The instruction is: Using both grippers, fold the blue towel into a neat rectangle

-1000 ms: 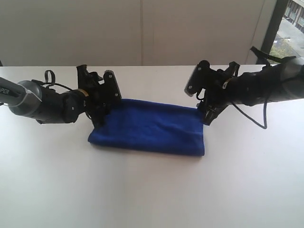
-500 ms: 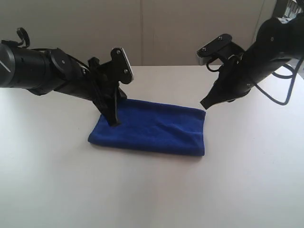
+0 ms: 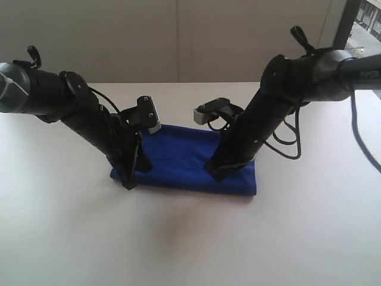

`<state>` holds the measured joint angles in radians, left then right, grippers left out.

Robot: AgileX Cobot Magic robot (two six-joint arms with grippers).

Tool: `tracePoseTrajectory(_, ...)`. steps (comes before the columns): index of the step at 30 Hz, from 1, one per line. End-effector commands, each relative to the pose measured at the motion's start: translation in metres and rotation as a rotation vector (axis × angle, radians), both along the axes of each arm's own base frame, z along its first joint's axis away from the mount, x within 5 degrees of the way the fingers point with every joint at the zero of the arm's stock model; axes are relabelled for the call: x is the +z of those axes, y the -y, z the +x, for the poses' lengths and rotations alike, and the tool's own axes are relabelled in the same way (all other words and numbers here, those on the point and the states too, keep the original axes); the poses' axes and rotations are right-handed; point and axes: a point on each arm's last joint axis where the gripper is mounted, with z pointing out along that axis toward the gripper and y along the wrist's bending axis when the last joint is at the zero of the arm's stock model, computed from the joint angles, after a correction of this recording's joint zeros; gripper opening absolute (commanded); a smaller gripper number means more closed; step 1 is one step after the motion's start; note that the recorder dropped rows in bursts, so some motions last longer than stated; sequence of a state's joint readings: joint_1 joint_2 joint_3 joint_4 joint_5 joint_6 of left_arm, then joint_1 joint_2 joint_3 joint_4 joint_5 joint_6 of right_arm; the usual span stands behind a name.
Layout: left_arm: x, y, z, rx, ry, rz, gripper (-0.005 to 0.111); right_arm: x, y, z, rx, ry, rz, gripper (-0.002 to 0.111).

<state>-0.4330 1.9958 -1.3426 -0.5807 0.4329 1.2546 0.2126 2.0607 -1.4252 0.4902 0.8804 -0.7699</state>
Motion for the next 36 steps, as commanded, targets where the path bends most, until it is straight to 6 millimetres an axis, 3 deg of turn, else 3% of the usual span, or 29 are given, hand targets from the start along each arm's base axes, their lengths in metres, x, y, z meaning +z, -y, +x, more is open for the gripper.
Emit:
tracePoseTrajectory(1,-0.006,-0.004,-0.004,-0.008,-0.059,0.038,0.000,-0.013,0.001,0.001,0.043,-0.022,-0.049,0.000)
tracePoseTrajectory(8,-0.011,-0.004,-0.005,-0.021,-0.079,0.054,0.000,-0.018,0.006,-0.002,0.072,-0.049,-0.117,0.000)
tracePoseTrajectory(12,-0.001,-0.005,-0.004,-0.009,-0.036,0.042,0.000,-0.018,0.009,-0.005,0.106,-0.076,-0.150,0.000)
tracePoseTrajectory(16,0.011,-0.005,-0.004,-0.002,0.008,0.030,0.000,0.006,0.003,-0.004,0.093,0.029,-0.122,0.000)
tracePoseTrajectory(20,0.023,-0.007,-0.005,0.003,0.035,0.019,0.000,0.029,-0.017,0.002,0.086,0.216,-0.099,0.000)
tracePoseTrajectory(29,0.031,-0.049,0.005,0.161,-0.058,0.020,0.000,-0.002,-0.067,0.026,0.152,0.279,-0.089,0.000)
tracePoseTrajectory(36,0.031,-0.063,0.009,0.189,-0.075,0.022,0.000,-0.026,-0.093,0.020,0.256,0.198,-0.104,0.000)
